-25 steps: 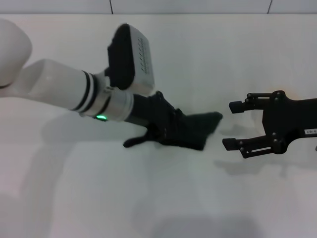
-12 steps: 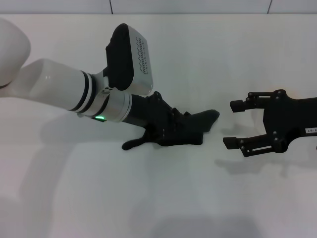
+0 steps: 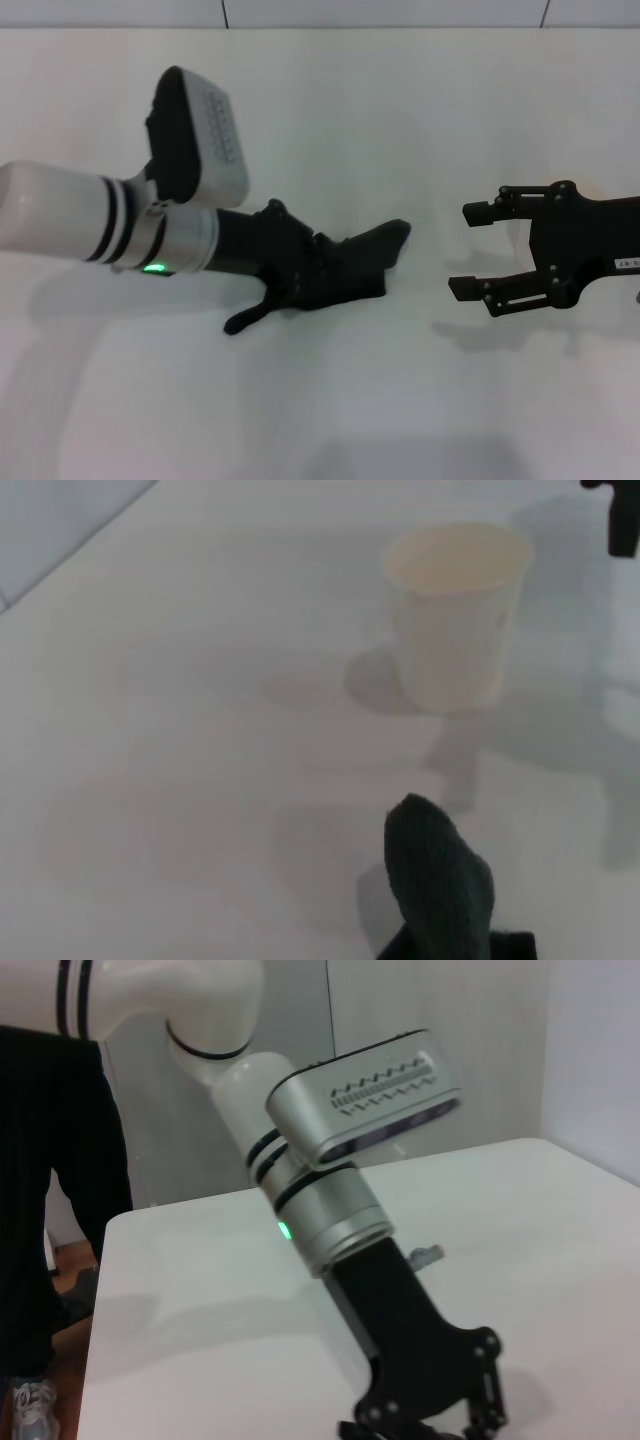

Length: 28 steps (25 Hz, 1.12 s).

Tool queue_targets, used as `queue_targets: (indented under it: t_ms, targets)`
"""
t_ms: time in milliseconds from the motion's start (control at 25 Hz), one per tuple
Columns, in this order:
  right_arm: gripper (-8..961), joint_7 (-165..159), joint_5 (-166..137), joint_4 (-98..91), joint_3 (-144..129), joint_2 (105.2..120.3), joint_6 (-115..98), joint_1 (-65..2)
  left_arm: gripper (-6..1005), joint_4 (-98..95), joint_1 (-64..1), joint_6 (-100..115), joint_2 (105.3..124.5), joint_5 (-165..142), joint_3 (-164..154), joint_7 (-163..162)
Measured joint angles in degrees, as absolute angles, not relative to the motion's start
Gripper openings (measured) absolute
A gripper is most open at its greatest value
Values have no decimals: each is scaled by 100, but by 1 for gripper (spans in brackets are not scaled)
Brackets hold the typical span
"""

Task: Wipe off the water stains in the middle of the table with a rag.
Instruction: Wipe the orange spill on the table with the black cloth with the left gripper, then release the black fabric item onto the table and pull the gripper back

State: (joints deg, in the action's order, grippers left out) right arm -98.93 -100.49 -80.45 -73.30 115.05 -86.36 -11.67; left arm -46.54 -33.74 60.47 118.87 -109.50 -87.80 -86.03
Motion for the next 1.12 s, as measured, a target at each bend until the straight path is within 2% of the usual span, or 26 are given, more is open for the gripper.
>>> queue_targets:
  t_ms: [80, 200, 480, 1120]
  targets:
    - [841, -9893, -10044, -8045, -7340, 11505, -8629, -1170, 153, -4748, -3283, 6081, 11883, -10990, -8778, -8640]
    - [841, -9895, -10032, -8045, -7363, 11506, -8623, -1177, 161, -5317, -2749, 6171, 11885, -11363, -8744, -8910]
    - [841, -9896, -10019, -8007, -7509, 11514, -8522, -1161, 180, -5709, -2215, 6530, 11899, -11367, -8168, -8912]
    - [841, -9896, -10018, -8012, -7598, 11514, -8463, -1187, 225, -5283, -2323, 6963, 11907, -11126, -7363, -8995]
